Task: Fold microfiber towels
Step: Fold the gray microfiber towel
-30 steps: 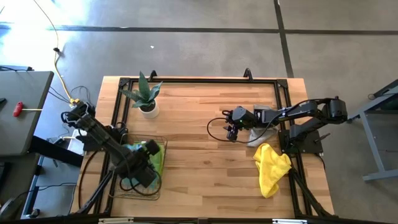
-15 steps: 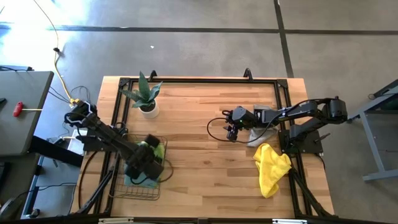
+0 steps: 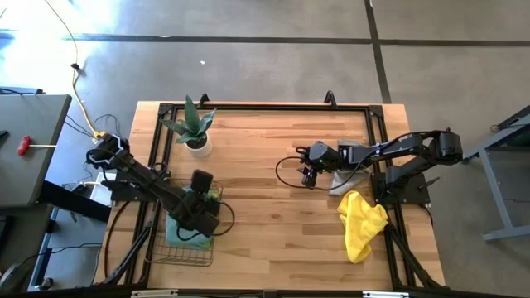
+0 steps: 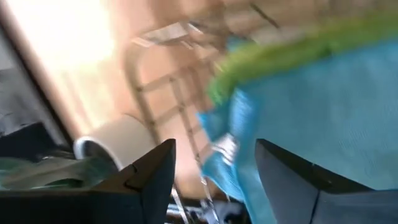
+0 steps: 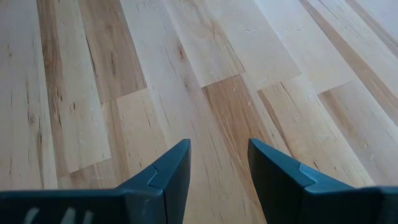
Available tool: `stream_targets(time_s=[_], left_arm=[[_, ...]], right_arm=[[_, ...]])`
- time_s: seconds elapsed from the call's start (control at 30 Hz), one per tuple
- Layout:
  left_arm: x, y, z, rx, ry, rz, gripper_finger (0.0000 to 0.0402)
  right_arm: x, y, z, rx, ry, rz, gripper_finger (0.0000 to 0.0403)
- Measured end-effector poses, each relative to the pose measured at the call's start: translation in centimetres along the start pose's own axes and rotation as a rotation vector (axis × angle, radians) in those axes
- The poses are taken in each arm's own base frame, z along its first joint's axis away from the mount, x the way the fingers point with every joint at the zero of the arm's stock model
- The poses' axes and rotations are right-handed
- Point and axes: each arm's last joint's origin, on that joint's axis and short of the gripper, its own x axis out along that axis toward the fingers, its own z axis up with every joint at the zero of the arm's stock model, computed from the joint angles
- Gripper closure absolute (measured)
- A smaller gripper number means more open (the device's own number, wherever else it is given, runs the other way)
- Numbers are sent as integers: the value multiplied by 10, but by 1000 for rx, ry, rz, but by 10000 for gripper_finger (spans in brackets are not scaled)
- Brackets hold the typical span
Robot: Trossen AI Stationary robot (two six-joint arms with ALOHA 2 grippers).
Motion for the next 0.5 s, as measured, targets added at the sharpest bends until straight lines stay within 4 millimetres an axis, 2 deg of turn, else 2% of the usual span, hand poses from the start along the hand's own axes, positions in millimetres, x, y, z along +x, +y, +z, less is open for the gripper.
stream_targets(time_s=[0.13,0.27,0.4,0.5], left_arm=[[-21,5,8,-139,-137,83,189],[-39,7,26,-366,-373,92,188],[-49,8,46,-579,-600,75,188],[-50,7,61,-660,-711,52,188]], right_arm=[[0,0,0,0,0,0,249],[0,0,0,0,0,0,249],[0,0,0,0,0,0,249],[0,0,0,0,0,0,249]])
